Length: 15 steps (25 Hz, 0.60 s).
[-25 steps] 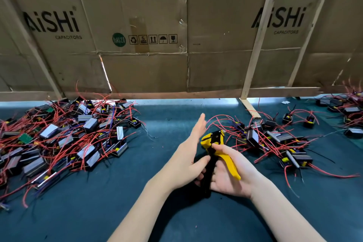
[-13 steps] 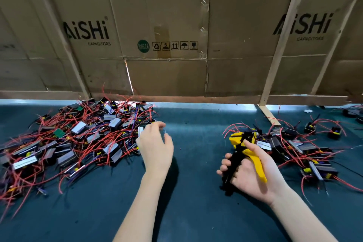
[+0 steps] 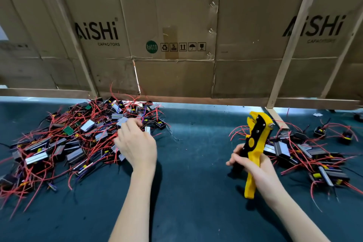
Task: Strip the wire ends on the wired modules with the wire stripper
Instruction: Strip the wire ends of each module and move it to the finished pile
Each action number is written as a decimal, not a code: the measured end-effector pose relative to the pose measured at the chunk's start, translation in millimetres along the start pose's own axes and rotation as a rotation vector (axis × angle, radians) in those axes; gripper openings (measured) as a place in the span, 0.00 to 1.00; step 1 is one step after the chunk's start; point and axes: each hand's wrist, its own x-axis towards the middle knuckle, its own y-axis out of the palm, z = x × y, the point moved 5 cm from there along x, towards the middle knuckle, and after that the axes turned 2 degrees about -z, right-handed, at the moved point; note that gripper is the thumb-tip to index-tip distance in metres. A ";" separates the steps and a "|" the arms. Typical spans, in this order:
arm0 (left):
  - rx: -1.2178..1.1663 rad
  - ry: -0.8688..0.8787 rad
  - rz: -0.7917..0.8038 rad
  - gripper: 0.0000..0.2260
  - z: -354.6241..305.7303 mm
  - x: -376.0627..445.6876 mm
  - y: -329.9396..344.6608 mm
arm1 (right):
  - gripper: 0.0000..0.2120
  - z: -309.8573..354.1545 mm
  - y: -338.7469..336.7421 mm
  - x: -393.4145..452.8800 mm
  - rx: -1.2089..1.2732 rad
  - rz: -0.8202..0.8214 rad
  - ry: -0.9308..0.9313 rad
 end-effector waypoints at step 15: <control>-0.170 -0.184 0.014 0.21 36.2 16.1 -15.7 | 0.04 -1.2 -16.3 4.9 -0.221 -0.085 0.056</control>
